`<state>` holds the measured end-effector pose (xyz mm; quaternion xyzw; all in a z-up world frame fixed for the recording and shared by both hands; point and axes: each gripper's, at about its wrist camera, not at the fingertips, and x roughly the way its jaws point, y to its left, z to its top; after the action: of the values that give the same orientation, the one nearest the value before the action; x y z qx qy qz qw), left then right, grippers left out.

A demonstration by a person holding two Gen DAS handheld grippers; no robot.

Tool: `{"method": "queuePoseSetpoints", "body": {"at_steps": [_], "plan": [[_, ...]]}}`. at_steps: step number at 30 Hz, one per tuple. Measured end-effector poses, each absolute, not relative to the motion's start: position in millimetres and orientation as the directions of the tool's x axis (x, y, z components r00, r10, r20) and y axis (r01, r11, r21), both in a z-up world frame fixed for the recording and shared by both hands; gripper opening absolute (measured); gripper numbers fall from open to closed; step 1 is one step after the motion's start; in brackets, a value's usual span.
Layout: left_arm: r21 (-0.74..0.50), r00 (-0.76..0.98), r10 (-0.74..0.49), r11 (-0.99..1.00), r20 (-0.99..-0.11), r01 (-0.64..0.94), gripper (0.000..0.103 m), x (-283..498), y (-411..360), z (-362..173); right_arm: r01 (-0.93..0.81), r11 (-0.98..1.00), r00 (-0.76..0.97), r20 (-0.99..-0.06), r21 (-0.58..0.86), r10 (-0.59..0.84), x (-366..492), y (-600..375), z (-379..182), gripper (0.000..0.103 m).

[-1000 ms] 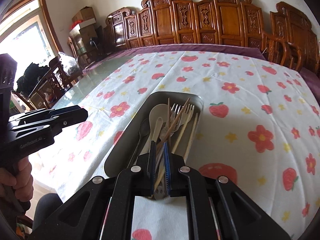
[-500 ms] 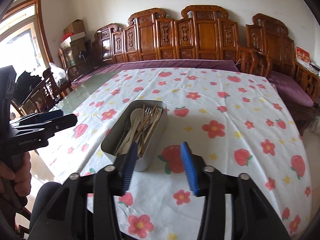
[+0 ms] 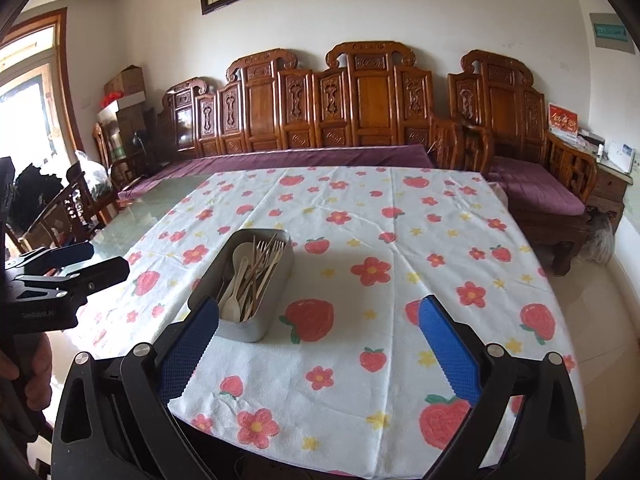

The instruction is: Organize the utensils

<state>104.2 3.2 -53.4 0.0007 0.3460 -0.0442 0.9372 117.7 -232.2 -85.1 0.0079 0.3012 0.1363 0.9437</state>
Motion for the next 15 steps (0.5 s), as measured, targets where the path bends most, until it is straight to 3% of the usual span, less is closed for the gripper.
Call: {"method": "queuePoseSetpoints", "body": {"at_steps": [15], "plan": [[-0.006,0.858,-0.105,0.993,-0.503,0.118,0.095,55,-28,21,-0.258,0.962,0.887,-0.374,0.084,0.271,71,-248,-8,0.100]]}}
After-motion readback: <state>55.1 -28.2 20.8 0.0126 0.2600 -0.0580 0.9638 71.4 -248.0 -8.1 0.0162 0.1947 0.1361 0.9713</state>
